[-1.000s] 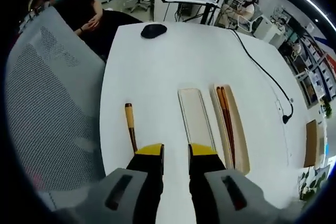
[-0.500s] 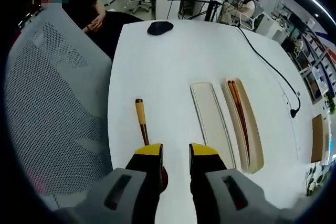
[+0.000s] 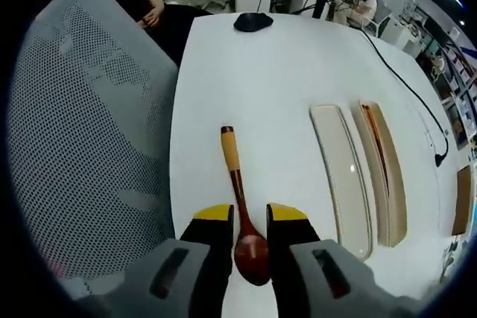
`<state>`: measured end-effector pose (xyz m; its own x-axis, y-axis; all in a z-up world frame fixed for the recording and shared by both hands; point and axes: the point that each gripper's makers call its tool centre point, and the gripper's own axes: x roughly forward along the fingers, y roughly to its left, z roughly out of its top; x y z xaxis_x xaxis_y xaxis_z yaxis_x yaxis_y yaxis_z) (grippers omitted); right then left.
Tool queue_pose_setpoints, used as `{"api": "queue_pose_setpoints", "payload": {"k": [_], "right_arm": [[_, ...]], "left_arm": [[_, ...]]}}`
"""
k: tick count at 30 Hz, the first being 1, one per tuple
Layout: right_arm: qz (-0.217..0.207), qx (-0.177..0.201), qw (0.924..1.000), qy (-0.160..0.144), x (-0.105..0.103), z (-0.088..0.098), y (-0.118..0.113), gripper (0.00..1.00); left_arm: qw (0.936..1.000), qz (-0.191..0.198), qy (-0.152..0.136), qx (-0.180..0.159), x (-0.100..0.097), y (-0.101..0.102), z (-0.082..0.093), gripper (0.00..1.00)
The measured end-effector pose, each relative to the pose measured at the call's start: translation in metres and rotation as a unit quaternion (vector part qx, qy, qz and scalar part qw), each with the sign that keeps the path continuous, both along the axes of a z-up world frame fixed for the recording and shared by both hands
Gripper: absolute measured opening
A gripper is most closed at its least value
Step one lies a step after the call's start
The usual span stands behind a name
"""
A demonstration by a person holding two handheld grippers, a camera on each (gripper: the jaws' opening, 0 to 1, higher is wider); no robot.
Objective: Arrange the utensils inside the cutlery case until each visible utensil rests in its matching compartment.
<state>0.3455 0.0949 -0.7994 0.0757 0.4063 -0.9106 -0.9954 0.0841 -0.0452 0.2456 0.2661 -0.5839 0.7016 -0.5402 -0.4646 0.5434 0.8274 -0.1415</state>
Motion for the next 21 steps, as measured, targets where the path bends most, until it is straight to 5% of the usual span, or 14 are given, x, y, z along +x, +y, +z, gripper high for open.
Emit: {"api": "queue_pose_setpoints", "payload": {"k": [21], "right_arm": [[0.035,-0.034,0.9988,0.003,-0.003,-0.021,-0.003,0.11]], "left_arm": [[1.0000,-0.006,0.002,0.005,0.002,-0.003,0.001,0.83]]}}
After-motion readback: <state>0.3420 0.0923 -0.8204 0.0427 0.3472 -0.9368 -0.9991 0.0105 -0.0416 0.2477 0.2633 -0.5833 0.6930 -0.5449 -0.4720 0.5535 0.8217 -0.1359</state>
